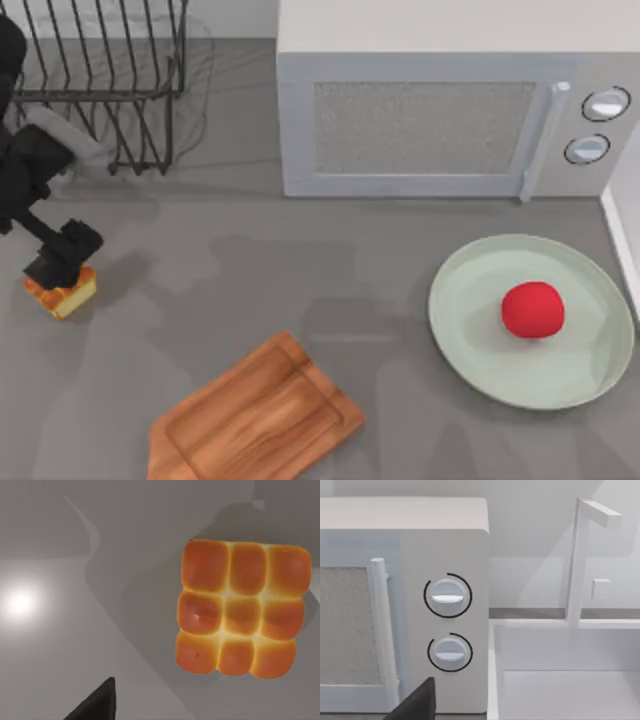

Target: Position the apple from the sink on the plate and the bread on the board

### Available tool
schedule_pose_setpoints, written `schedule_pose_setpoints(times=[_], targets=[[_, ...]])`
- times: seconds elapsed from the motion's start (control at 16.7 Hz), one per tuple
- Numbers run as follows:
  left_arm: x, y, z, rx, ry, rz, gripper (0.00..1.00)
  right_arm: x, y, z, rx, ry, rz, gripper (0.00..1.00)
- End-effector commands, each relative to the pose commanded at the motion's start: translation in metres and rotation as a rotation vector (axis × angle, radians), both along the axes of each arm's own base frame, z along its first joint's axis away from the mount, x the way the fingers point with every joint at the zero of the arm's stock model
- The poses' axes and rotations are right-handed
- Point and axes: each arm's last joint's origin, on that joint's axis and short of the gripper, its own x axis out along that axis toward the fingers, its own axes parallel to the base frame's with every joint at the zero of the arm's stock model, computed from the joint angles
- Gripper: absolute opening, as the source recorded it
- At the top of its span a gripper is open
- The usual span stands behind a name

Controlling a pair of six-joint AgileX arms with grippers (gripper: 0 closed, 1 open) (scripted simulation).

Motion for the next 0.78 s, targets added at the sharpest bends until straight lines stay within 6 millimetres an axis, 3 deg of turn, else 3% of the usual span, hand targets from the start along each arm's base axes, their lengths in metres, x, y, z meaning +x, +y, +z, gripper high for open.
schedule_pose_setpoints(times=[0.24, 0.6, 0.78], targets=[[0.018, -0.002, -0.013, 0.008, 0.075, -0.044, 1.0, 0.0, 0.0, 0.0, 0.0, 0.0, 0.0, 1.0], [0.018, 0.0, -0.014, 0.008, 0.075, -0.04, 1.0, 0.0, 0.0, 0.0, 0.0, 0.0, 0.0, 1.0], [0.019, -0.001, -0.035, 0.008, 0.078, -0.045, 1.0, 0.0, 0.0, 0.0, 0.0, 0.0, 0.0, 1.0]])
